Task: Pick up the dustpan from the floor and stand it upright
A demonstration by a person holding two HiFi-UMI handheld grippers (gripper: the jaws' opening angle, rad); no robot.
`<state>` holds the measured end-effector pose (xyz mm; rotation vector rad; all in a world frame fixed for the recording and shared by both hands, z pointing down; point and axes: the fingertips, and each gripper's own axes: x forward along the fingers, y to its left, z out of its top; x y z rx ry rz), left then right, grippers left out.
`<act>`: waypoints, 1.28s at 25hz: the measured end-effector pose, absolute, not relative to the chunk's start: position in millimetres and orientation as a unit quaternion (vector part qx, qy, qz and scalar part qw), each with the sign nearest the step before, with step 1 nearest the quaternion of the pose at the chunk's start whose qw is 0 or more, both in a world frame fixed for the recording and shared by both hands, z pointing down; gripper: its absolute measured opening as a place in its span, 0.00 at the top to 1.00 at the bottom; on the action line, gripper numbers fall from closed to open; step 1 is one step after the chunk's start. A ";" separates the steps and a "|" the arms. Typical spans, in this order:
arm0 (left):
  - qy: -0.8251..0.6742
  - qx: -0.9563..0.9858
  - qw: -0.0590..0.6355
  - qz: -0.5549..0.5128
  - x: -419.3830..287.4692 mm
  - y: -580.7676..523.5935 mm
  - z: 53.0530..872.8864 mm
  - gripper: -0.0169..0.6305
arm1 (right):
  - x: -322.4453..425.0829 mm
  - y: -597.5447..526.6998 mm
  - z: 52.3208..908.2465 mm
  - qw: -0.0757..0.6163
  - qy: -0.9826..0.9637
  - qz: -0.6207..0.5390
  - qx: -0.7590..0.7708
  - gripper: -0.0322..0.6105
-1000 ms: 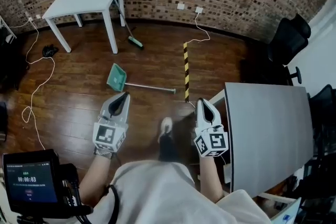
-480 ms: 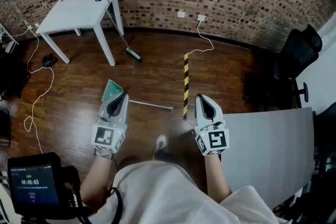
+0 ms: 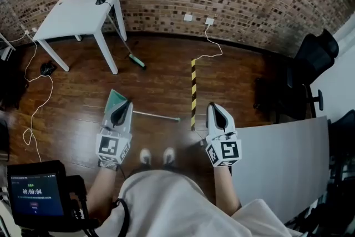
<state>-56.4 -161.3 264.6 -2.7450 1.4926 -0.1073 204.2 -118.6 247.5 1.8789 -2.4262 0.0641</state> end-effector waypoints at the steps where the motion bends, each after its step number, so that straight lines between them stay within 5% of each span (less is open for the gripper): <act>1: 0.475 -0.879 0.009 -0.035 -56.8 -162.4 264.7 0.97 | 202.7 -119.3 247.2 0.034 -0.789 0.022 0.613 0.93; 21: 0.406 -0.913 0.003 -0.036 -61.2 -251.5 309.6 0.97 | 197.2 -150.2 325.7 0.051 -0.713 0.059 0.696 0.90; 32: 0.373 -0.927 0.010 -0.033 15.4 -326.5 447.6 0.97 | 232.7 -205.3 467.6 0.102 -0.704 0.042 0.702 0.87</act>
